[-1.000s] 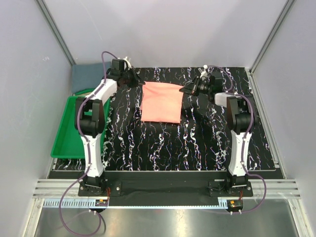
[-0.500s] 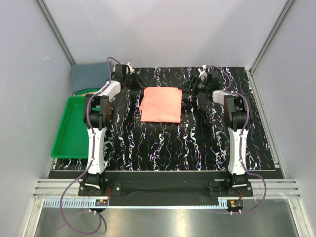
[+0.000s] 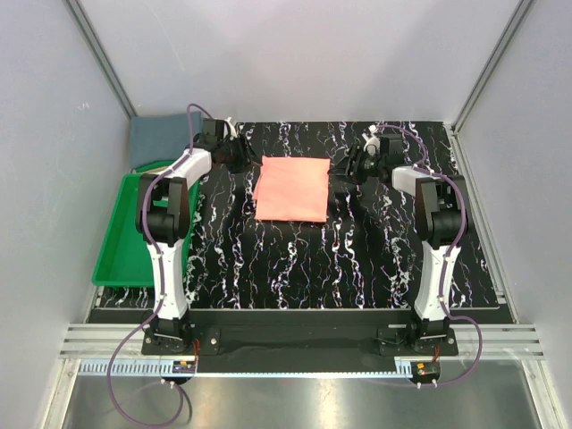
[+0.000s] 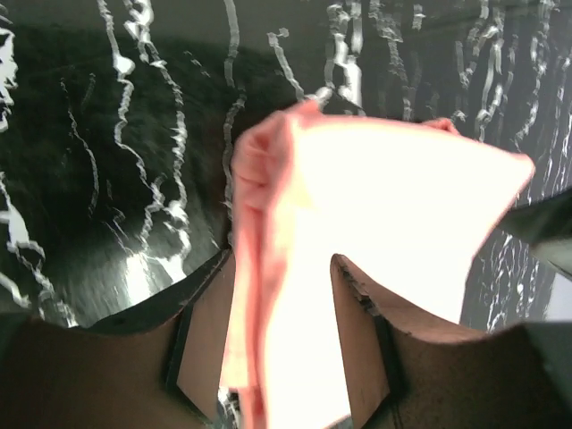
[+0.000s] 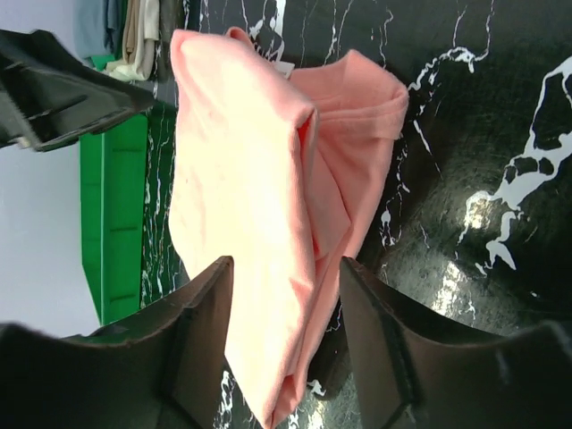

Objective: Fold and stack the t-shirts
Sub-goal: Fold the tshirt

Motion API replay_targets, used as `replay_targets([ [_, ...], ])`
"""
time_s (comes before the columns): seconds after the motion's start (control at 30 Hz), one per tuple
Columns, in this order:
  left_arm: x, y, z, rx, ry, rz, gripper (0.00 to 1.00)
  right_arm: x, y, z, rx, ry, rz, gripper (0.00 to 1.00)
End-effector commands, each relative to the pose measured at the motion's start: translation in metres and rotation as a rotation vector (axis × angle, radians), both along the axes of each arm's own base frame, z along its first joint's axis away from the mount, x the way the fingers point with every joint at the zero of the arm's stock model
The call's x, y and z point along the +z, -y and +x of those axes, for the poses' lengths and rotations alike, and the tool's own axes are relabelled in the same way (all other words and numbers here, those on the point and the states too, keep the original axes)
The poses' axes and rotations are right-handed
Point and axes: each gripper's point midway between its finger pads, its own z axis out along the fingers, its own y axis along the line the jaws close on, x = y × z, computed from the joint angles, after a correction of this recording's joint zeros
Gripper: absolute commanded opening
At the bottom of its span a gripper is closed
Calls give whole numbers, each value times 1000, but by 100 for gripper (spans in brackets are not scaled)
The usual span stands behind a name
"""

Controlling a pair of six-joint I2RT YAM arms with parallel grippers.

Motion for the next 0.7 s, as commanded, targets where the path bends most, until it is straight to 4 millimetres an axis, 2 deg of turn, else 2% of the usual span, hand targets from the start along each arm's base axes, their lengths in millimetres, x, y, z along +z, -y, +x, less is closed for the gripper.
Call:
replay_targets([
  [0.0, 38, 6, -3, -30, 126, 54, 51, 14, -6, 5, 32, 51, 6, 56],
  [0.07, 35, 17, -5, -59, 128, 55, 50, 5, -9, 8, 47, 31, 30, 53],
  [0.13, 27, 26, -5, -96, 127, 59, 49, 7, -11, 16, 45, 39, 51, 50],
  [0.17, 23, 31, -1, -106, 131, 61, 49, -1, -12, 19, 41, 29, 47, 48],
  [0.2, 20, 31, 2, -102, 130, 67, 49, 2, -11, 27, 37, 44, 48, 46],
  [0.23, 17, 32, 5, -98, 129, 71, 48, -9, -12, 30, 34, 26, 46, 43],
  [0.27, 20, 32, 13, -93, 143, 69, 48, -12, -12, 34, 31, 21, 45, 39],
  [0.3, 6, 33, 16, -95, 124, 72, 48, -8, -13, 42, 29, 36, 49, 36],
  [0.37, -3, 33, 25, -91, 119, 79, 47, -21, -13, 48, 13, 6, 51, 30],
  [0.4, -8, 31, 28, -80, 116, 91, 47, -20, -13, 54, 3, 14, 48, 29],
  [0.47, -18, 27, 34, -61, 97, 108, 47, -31, -8, 60, -36, -5, 23, 24],
  [0.67, -39, 4, 44, 33, 34, 115, 47, -44, -6, 68, -72, -33, 3, 21],
])
